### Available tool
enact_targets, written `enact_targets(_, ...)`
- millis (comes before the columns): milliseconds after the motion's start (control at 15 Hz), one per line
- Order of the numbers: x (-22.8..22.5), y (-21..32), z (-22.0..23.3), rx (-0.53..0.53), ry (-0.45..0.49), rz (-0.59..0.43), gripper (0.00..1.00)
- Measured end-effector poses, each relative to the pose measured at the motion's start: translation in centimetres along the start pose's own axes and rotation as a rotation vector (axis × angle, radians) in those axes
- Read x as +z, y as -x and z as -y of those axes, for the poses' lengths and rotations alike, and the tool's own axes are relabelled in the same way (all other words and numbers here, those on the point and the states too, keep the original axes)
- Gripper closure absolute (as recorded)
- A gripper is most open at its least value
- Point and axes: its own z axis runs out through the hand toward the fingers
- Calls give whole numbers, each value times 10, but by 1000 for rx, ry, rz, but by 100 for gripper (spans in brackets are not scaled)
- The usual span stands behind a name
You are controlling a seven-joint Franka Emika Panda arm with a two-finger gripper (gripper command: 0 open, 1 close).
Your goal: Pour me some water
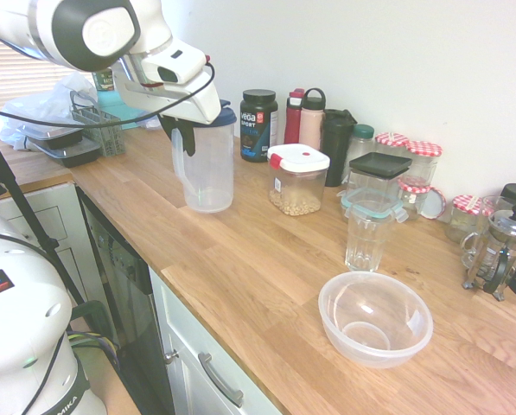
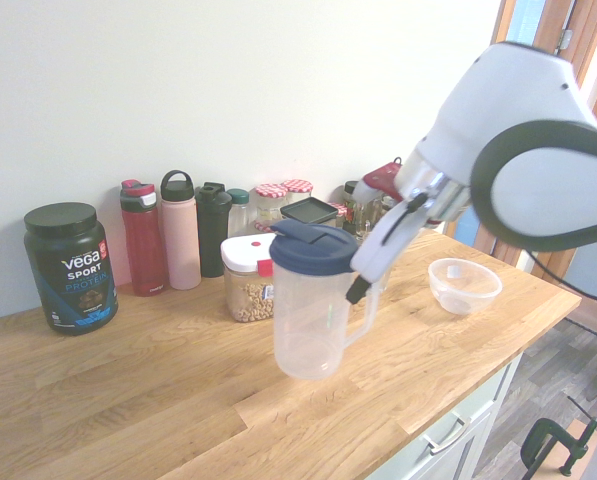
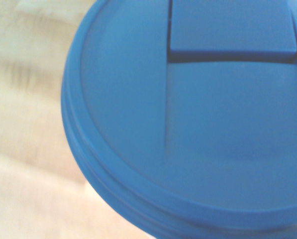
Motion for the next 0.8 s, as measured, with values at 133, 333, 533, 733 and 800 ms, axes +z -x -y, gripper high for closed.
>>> enact_targets(133,-28,-2,-32,-60,-2,4,100)
enact_targets(333,-66,-32,-87,-109,5,-11,100)
enact_targets(533,-98,-75,-132,-139,34,-21,100)
enact_targets(733,-134,-110,-164,-195,48,-9,100)
enact_targets(800,-143,-122,-182,-215,44,-2,100)
